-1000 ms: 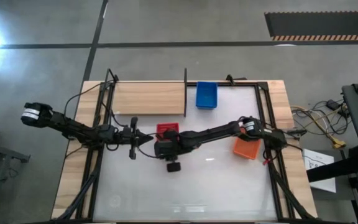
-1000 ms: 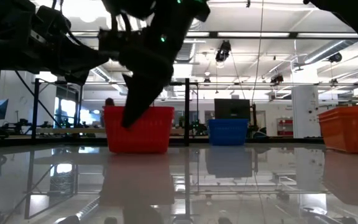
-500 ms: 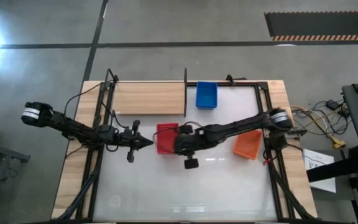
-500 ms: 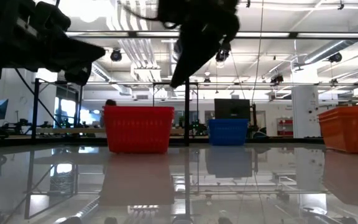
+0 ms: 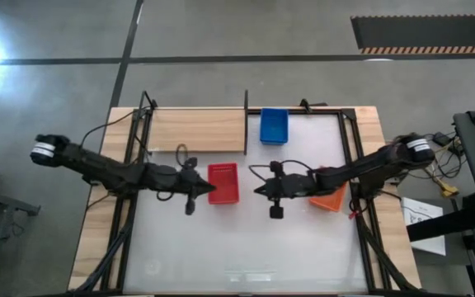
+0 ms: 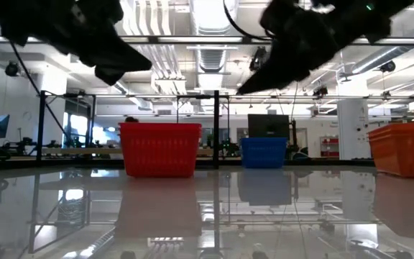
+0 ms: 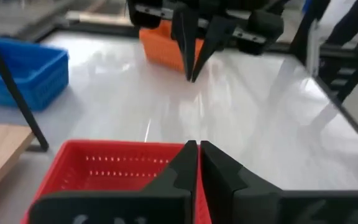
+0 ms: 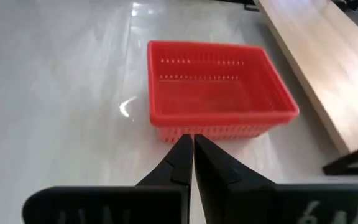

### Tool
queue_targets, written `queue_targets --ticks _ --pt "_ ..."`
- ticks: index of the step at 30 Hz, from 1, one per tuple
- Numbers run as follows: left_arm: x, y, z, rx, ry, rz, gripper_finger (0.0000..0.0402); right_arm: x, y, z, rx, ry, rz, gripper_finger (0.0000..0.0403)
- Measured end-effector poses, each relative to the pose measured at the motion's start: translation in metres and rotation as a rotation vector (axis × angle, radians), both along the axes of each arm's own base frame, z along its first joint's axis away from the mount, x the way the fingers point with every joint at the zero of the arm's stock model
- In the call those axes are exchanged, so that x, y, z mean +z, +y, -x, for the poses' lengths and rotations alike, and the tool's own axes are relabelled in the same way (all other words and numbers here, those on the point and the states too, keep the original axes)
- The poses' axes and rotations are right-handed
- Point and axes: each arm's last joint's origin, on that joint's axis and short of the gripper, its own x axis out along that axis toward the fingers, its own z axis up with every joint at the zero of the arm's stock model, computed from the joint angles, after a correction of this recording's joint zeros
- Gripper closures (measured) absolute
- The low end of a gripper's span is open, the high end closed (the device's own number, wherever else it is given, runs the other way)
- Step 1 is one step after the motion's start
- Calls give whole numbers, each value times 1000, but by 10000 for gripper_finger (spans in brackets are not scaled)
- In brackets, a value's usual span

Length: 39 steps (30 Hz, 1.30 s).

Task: Stack baskets on shelf by color
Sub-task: Put the stacked red bins on the shelf

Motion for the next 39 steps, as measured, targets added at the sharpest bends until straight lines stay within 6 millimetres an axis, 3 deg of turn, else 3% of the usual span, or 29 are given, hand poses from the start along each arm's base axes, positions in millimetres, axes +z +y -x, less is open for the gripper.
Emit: queue_targets --ticks 5,9,19,28,35,39 --pt "10 -5 -23 13 168 -3 364 -13 -5 25 -6 -36 -15 394" --pt "13 -11 -43 7 290 -27 326 -9 -8 38 -23 -62 -20 394" --pt "16 -23 -80 9 539 -59 264 -8 -10 54 -28 -89 -38 394" --pt "-6 -32 -105 -39 641 -47 258 -9 -10 54 -20 -91 -24 394" --pt "-21 -34 -106 -53 717 -50 261 -8 -10 55 -14 -95 -14 394" --pt "-28 -34 -106 -53 757 -60 291 -7 -10 55 -14 -100 -15 394"
